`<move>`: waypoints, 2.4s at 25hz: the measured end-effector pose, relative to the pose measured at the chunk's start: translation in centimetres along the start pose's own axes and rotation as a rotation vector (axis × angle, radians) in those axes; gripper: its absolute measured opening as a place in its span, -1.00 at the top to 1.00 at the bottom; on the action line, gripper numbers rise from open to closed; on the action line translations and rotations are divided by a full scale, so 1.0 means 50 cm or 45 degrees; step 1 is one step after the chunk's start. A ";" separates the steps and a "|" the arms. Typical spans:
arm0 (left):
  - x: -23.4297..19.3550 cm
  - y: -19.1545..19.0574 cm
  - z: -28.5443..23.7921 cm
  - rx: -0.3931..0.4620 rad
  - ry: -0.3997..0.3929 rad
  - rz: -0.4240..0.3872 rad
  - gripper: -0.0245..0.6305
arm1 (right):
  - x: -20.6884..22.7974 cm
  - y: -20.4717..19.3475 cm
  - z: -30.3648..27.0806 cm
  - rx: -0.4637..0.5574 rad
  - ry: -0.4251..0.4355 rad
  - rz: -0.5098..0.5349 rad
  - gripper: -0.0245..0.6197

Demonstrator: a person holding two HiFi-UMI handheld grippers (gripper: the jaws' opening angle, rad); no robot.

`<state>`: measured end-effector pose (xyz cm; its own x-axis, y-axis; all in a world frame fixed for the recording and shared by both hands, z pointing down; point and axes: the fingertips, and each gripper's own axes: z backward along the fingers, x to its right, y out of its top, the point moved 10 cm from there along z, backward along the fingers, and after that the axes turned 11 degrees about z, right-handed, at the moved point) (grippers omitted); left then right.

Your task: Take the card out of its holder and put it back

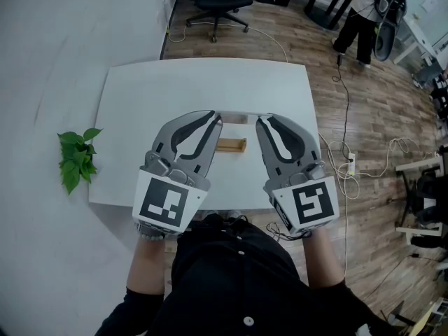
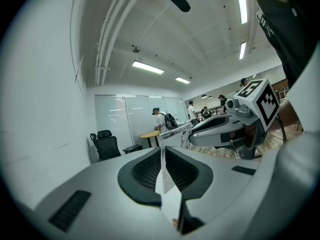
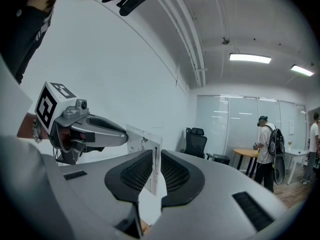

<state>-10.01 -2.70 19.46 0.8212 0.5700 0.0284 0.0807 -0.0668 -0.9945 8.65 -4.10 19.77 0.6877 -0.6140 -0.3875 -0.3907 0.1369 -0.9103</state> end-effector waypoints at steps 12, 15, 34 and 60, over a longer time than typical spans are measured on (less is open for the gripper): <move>-0.006 -0.021 -0.011 -0.029 -0.014 0.054 0.80 | 0.002 -0.020 -0.007 -0.079 0.004 -0.018 0.67; -0.008 -0.031 -0.017 -0.044 -0.024 0.059 0.81 | 0.002 -0.031 -0.010 -0.078 0.016 -0.024 0.67; -0.026 -0.134 -0.063 -0.141 -0.120 -0.006 0.81 | -0.009 -0.130 -0.049 -0.171 0.085 -0.081 0.68; -0.054 -0.269 -0.099 -0.279 -0.197 0.095 0.81 | -0.049 -0.245 -0.097 -0.301 0.134 -0.142 0.68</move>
<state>-10.53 -7.40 33.26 0.7347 0.6740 -0.0769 0.1571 -0.2793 -0.9472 8.78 -8.06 32.56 0.6722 -0.6938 -0.2583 -0.4564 -0.1136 -0.8825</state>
